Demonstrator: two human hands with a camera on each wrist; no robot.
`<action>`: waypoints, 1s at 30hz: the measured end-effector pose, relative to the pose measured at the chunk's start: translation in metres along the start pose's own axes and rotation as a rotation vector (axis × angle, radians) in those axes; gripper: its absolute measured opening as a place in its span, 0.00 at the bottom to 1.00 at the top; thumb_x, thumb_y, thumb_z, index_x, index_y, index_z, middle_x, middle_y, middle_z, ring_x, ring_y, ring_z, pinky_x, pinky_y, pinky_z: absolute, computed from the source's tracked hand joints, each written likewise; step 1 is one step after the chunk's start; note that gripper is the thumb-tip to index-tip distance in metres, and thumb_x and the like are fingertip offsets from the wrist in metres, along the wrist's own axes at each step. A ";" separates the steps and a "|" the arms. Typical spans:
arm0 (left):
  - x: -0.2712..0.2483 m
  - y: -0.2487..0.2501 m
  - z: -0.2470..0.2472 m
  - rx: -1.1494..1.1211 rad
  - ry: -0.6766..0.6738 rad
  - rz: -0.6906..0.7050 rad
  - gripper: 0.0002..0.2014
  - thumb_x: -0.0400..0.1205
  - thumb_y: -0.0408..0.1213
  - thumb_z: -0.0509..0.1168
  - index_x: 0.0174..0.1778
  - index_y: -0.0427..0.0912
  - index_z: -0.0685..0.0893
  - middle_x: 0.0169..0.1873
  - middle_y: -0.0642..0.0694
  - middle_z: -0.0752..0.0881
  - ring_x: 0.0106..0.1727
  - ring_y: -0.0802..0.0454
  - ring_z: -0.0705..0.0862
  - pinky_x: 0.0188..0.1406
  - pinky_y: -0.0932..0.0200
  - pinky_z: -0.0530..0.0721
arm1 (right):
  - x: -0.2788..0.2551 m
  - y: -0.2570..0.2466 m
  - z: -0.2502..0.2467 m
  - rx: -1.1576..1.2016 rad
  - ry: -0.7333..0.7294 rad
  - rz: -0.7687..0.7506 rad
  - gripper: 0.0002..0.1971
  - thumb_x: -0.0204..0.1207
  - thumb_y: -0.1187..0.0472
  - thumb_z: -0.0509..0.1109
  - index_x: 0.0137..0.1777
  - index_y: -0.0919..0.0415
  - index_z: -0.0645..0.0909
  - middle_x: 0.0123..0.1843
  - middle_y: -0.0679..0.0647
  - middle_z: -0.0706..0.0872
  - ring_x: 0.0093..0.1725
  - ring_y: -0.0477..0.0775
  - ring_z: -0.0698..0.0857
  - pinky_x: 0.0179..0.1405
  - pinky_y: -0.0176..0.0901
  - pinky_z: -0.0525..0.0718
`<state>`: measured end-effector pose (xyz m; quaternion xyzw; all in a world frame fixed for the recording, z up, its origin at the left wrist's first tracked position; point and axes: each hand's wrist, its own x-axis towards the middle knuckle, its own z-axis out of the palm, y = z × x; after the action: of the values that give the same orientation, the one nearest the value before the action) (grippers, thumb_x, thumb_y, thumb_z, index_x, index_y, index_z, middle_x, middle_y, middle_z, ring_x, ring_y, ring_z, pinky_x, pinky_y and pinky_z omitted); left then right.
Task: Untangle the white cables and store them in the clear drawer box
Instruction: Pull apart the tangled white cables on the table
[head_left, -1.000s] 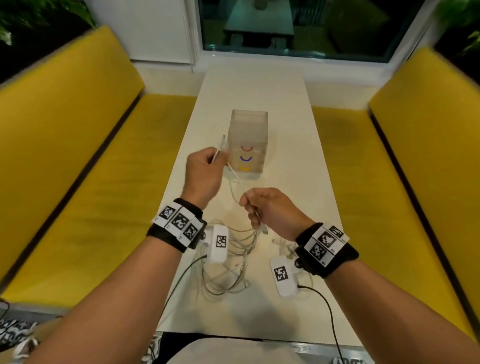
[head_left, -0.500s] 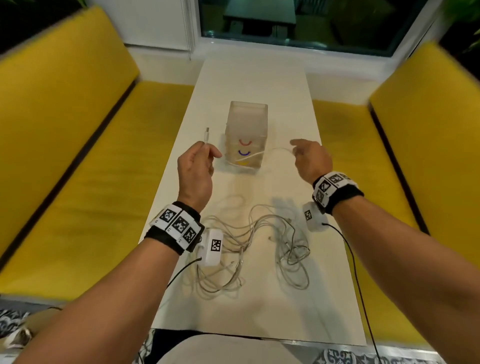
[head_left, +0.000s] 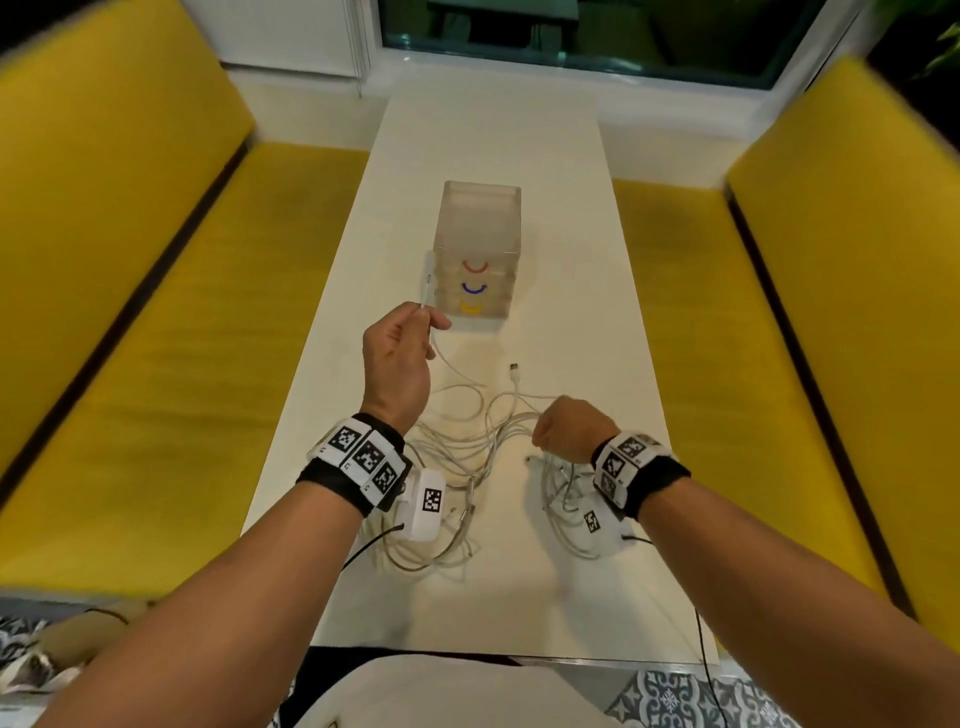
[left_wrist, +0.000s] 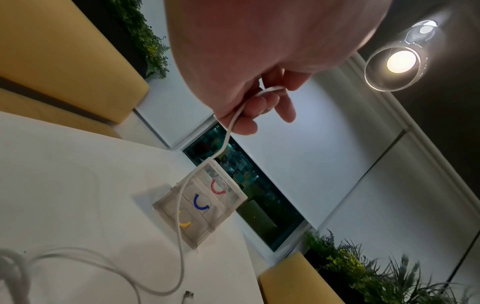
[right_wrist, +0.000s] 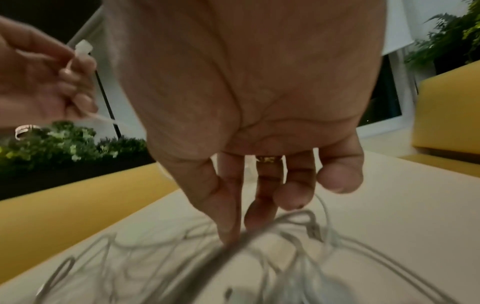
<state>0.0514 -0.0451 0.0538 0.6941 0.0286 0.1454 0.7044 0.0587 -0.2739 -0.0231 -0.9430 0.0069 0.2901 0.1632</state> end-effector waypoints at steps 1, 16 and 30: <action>-0.001 -0.001 0.001 0.002 -0.004 -0.009 0.17 0.84 0.37 0.56 0.41 0.31 0.86 0.24 0.61 0.79 0.32 0.54 0.72 0.42 0.51 0.75 | 0.000 0.002 0.009 -0.024 0.005 0.013 0.12 0.74 0.57 0.68 0.50 0.58 0.90 0.51 0.53 0.92 0.51 0.56 0.90 0.53 0.50 0.90; -0.007 -0.007 -0.003 0.042 -0.054 -0.039 0.16 0.88 0.35 0.56 0.40 0.38 0.87 0.26 0.57 0.76 0.33 0.54 0.74 0.41 0.53 0.78 | -0.006 -0.001 0.040 -0.443 0.146 -0.160 0.11 0.84 0.54 0.65 0.55 0.59 0.84 0.57 0.57 0.85 0.58 0.60 0.83 0.53 0.51 0.79; -0.017 -0.003 0.015 0.107 -0.278 -0.065 0.13 0.90 0.32 0.61 0.48 0.35 0.91 0.30 0.53 0.84 0.32 0.59 0.80 0.39 0.66 0.81 | -0.051 0.004 -0.067 0.353 0.267 -0.405 0.04 0.77 0.61 0.77 0.42 0.54 0.87 0.39 0.47 0.88 0.28 0.38 0.78 0.34 0.31 0.75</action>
<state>0.0395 -0.0639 0.0490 0.7430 -0.0390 0.0234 0.6678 0.0525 -0.3029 0.0559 -0.9120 -0.1099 0.1193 0.3767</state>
